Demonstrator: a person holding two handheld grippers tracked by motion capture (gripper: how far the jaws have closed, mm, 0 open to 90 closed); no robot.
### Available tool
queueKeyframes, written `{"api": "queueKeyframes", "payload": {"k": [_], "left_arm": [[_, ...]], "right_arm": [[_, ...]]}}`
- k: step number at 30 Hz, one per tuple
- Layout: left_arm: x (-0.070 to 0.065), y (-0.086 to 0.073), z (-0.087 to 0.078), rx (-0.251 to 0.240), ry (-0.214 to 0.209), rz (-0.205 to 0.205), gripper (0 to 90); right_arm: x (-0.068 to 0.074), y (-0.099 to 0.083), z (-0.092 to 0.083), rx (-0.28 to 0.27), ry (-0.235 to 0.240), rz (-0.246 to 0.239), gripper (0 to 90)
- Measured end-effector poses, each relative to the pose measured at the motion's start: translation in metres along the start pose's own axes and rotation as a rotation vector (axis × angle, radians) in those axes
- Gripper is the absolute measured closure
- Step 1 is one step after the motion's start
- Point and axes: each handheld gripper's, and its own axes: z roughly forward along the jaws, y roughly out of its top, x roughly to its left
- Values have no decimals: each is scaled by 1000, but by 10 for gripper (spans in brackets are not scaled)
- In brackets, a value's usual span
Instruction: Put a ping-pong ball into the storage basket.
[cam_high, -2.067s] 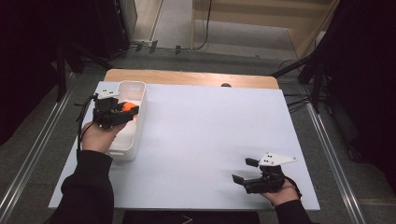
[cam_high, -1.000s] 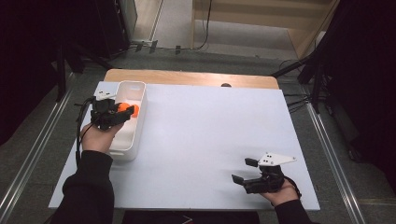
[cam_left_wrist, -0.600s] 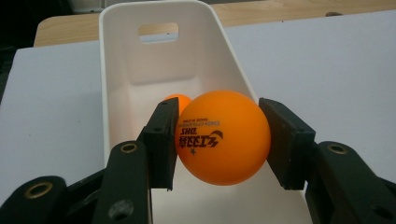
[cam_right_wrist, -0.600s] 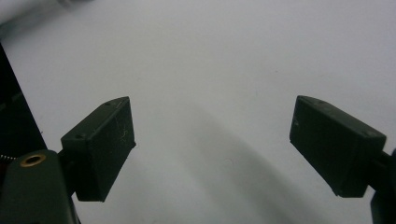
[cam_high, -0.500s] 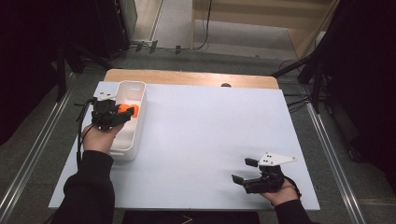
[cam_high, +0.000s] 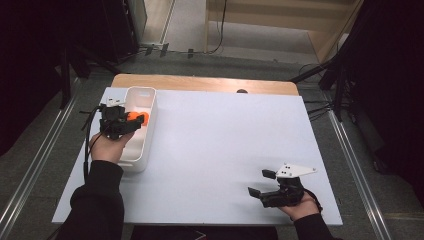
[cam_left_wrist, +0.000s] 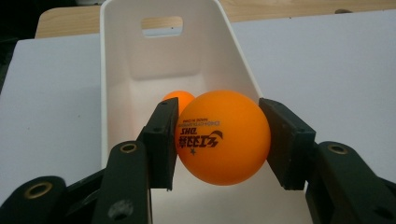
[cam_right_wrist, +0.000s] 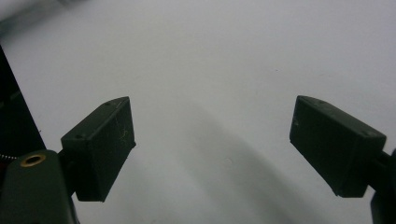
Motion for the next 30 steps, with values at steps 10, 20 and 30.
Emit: {"api": "queueKeyframes", "payload": {"k": [10, 20, 30], "left_arm": [[0, 0, 2, 9, -1, -8, 500], [2, 3, 0, 9, -30, -13, 357], [2, 7, -6, 10, -77, -1, 294]], "right_arm": [[0, 0, 0, 3, -2, 3, 125], [-1, -1, -1, -3, -3, -3, 125], [0, 0, -1, -1, -2, -2, 125]]}}
